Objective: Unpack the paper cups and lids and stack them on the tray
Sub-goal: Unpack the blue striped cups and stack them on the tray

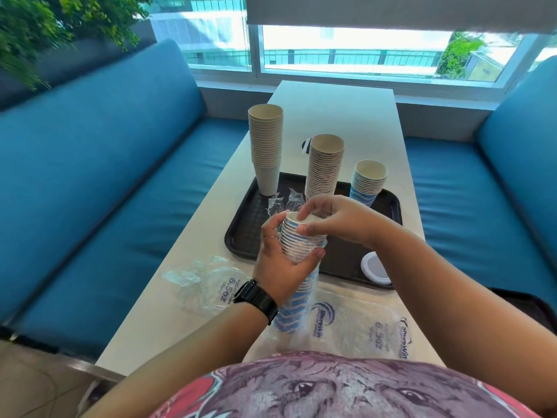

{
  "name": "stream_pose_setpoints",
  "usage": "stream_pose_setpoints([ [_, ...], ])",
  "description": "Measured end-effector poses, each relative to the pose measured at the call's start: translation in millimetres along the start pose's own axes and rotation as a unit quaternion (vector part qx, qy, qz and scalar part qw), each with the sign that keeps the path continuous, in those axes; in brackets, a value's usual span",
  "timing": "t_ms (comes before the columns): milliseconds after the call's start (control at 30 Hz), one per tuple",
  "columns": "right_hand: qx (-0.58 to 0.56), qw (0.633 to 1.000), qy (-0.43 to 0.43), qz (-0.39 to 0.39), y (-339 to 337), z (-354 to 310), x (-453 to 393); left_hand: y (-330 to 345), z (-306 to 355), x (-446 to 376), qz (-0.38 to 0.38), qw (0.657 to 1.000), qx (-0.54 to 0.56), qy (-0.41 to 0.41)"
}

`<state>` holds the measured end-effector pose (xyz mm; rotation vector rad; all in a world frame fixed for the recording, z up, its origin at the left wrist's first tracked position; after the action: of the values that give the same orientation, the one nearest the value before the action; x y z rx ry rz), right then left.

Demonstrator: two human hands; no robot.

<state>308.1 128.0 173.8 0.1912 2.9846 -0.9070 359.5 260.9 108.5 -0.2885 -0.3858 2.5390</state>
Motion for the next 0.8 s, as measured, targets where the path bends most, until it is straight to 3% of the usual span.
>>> stream_pose_setpoints([
  [433,0.068,0.991,-0.106,0.040,-3.1,-19.0,-3.7,-1.6,-6.4,-2.9,0.005,1.000,0.006,-0.005],
  [667,0.067,0.973,-0.145,0.164,-28.1,-24.7,-10.5,0.1,-6.9,-2.8,0.010,1.000,-0.004,0.017],
  [800,0.053,0.970,-0.148,0.187,-32.7,-24.5,-14.3,0.5,-5.1,-2.1,0.012,0.999,-0.013,0.028],
])
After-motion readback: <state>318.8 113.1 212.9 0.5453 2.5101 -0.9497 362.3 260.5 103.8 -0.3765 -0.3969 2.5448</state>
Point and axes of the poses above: each hand's wrist, its own x-axis away from the middle knuckle, its own y-axis out of the palm, z = x × y, the point moved 6 cm from there along -x, towards the middle knuckle, and after that the axes turned 15 degrees about -y, right-handed, at the moved point
